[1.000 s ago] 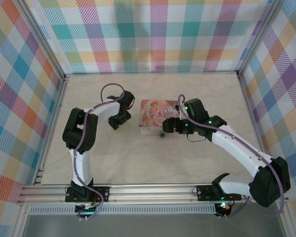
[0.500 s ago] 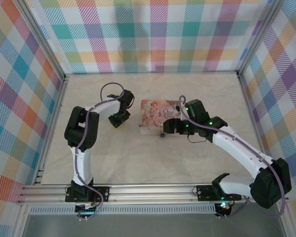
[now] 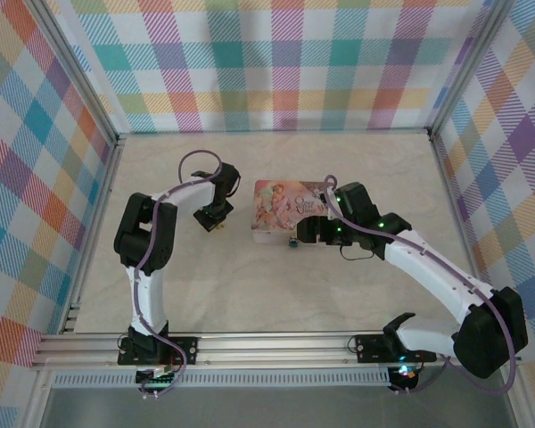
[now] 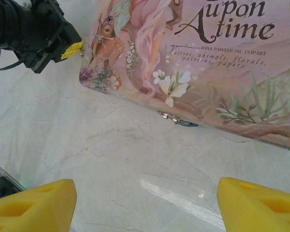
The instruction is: Unlock the padlock with the key
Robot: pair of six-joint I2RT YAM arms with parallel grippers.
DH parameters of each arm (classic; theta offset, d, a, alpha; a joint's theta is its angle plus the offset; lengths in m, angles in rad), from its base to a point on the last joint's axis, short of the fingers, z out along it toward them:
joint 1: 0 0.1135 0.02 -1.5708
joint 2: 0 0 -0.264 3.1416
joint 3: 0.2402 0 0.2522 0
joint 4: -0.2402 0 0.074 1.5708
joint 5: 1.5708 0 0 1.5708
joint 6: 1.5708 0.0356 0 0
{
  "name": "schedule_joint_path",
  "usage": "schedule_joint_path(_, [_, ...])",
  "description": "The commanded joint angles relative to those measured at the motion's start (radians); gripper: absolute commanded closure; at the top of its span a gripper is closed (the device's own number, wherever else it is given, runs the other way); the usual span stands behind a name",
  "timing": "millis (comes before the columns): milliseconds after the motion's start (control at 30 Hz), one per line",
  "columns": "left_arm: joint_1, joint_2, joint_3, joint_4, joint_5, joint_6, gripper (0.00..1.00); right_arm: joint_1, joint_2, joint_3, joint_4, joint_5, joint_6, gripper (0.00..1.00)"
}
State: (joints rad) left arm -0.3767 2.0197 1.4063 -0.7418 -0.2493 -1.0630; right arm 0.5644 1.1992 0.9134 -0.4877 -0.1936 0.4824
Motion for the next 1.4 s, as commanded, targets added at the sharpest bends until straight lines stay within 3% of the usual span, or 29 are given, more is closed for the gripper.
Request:
schedule_joint_path(0, [0.006,-0.014,-0.046,0.059,0.053,0.027,1.0,0.006,-0.021,-0.008,0.007,0.012,0.006,0.23])
schedule_joint_path(233, [0.007,-0.074,-0.048,0.054,0.05,0.058,0.99,0.006,-0.024,-0.019,0.019,0.014,0.014,0.23])
schedule_joint_path(300, [0.007,-0.078,-0.047,0.048,0.055,0.06,0.9,0.006,-0.024,-0.023,0.02,0.014,0.018,0.23])
schedule_joint_path(367, [0.007,-0.083,-0.057,0.053,0.061,0.06,0.69,0.006,-0.027,-0.027,0.022,0.014,0.019,0.23])
schedule_joint_path(400, [0.007,-0.086,-0.062,0.055,0.066,0.058,0.66,0.006,-0.028,-0.029,0.023,0.013,0.019,0.23])
schedule_joint_path(867, [-0.025,-0.105,-0.11,0.084,0.116,-0.005,0.57,0.006,-0.029,-0.042,0.038,0.011,0.024,0.23])
schedule_joint_path(1067, [-0.028,-0.064,-0.102,0.073,0.12,-0.044,0.6,0.006,-0.051,-0.051,0.031,0.029,0.017,0.22])
schedule_joint_path(1233, [-0.028,-0.03,-0.102,0.076,0.119,-0.051,0.8,0.006,-0.065,-0.056,0.02,0.04,0.012,0.23])
schedule_joint_path(1367, [-0.024,-0.018,-0.111,0.08,0.119,-0.048,0.9,0.006,-0.079,-0.06,0.021,0.049,0.012,0.22])
